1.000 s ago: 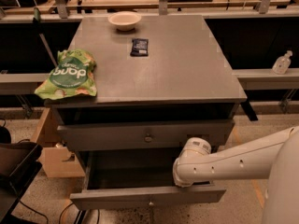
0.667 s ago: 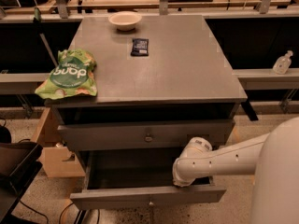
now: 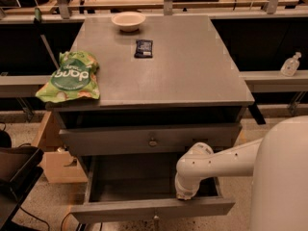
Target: Open middle drawer
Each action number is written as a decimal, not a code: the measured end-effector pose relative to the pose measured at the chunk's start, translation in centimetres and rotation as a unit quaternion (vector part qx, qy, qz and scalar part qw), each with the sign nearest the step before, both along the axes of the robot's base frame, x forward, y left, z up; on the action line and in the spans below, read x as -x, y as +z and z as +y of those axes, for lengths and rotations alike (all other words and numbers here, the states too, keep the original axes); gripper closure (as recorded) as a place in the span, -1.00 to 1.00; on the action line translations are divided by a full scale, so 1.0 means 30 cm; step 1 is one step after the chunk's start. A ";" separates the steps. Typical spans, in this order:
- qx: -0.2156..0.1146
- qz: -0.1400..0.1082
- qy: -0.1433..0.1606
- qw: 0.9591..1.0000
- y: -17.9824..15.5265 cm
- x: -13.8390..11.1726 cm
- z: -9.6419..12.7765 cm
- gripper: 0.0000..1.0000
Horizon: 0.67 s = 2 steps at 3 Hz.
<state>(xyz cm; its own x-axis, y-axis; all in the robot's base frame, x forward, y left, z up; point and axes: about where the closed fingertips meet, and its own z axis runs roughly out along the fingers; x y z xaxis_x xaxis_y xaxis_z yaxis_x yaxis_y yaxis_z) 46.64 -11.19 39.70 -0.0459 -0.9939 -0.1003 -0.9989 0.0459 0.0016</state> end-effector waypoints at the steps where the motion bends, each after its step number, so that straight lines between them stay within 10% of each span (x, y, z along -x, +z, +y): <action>1: 0.000 0.000 0.000 1.000 0.000 -0.001 0.000 1.00; 2: 0.012 0.048 0.010 0.999 0.026 0.149 -0.010 1.00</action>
Offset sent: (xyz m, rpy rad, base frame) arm -0.1637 -0.0091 0.0362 -0.0877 0.3398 0.0671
